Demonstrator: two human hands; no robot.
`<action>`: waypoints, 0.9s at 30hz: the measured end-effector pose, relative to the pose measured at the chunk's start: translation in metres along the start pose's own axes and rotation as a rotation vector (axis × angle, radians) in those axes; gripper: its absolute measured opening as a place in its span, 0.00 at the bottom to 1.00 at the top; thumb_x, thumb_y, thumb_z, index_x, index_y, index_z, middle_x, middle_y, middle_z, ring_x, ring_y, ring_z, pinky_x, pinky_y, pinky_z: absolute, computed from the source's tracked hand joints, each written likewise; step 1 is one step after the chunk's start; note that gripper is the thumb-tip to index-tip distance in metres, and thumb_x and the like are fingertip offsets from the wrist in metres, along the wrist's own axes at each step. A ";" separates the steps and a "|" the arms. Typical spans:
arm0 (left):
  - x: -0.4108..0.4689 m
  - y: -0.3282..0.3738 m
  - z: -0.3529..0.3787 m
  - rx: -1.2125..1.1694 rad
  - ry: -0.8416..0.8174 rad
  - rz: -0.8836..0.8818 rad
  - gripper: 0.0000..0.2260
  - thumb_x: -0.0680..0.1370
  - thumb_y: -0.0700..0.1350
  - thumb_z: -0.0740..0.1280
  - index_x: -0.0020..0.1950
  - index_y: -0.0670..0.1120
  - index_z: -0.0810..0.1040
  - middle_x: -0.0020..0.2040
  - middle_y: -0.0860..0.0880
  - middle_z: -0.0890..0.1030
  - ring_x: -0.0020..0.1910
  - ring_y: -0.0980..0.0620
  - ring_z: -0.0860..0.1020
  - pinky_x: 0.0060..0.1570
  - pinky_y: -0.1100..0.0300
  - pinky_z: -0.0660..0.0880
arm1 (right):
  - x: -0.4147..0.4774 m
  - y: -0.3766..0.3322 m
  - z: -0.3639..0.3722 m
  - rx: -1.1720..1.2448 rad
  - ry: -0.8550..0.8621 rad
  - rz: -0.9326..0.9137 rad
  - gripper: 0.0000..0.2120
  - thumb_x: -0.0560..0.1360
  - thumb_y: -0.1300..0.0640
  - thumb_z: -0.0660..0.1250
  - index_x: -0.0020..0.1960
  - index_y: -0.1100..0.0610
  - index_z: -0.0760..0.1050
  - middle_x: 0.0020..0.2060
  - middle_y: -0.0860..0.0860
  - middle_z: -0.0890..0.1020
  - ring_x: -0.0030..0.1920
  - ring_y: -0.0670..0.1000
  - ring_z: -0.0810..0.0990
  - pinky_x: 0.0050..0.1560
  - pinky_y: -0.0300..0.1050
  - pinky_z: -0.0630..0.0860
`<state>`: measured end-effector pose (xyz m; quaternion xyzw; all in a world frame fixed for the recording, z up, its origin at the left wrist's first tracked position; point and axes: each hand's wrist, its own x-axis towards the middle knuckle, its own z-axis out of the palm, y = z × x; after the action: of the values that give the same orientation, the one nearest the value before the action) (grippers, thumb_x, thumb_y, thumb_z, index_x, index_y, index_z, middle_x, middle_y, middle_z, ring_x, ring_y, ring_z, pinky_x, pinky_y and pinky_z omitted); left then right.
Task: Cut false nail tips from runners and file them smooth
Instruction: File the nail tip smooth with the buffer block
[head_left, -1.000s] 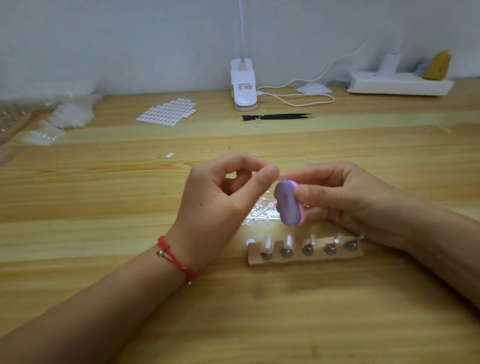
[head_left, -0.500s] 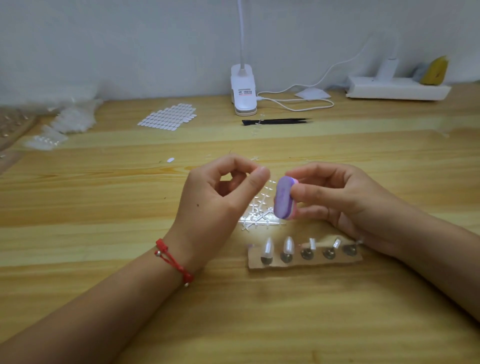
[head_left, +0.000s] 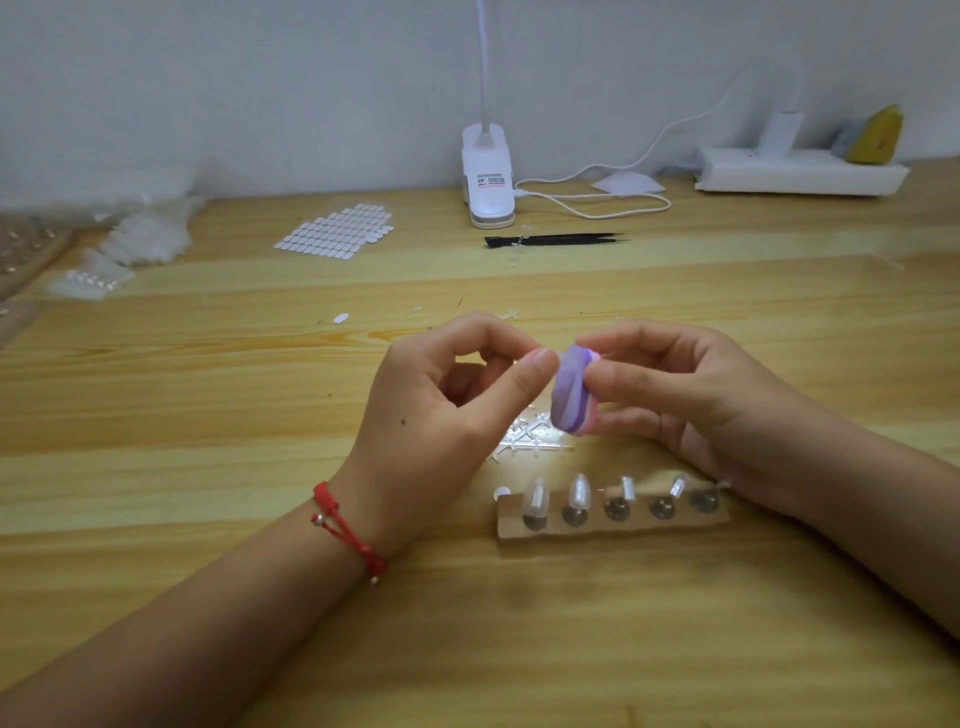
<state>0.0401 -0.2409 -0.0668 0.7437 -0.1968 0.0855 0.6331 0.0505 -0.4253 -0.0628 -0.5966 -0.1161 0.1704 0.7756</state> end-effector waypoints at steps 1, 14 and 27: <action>0.000 0.000 0.000 -0.005 0.009 0.003 0.05 0.72 0.44 0.69 0.37 0.45 0.79 0.33 0.34 0.70 0.26 0.39 0.66 0.25 0.54 0.63 | 0.000 0.000 0.001 -0.030 -0.016 0.004 0.11 0.59 0.57 0.76 0.41 0.52 0.86 0.39 0.53 0.86 0.38 0.49 0.86 0.38 0.37 0.80; 0.000 0.003 0.000 -0.022 -0.074 -0.018 0.06 0.74 0.43 0.65 0.37 0.44 0.74 0.26 0.57 0.70 0.21 0.61 0.61 0.24 0.69 0.58 | 0.001 0.001 -0.001 0.043 0.052 0.004 0.12 0.60 0.56 0.75 0.44 0.55 0.86 0.39 0.53 0.86 0.39 0.48 0.85 0.38 0.36 0.80; 0.000 0.004 0.000 0.013 -0.100 0.011 0.06 0.75 0.42 0.64 0.37 0.46 0.74 0.25 0.59 0.70 0.21 0.61 0.61 0.23 0.70 0.57 | 0.000 0.000 0.002 -0.057 -0.014 0.031 0.14 0.61 0.56 0.78 0.47 0.54 0.86 0.42 0.54 0.87 0.39 0.47 0.85 0.38 0.35 0.79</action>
<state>0.0387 -0.2418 -0.0631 0.7500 -0.2315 0.0530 0.6174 0.0492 -0.4233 -0.0620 -0.6190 -0.1172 0.1832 0.7547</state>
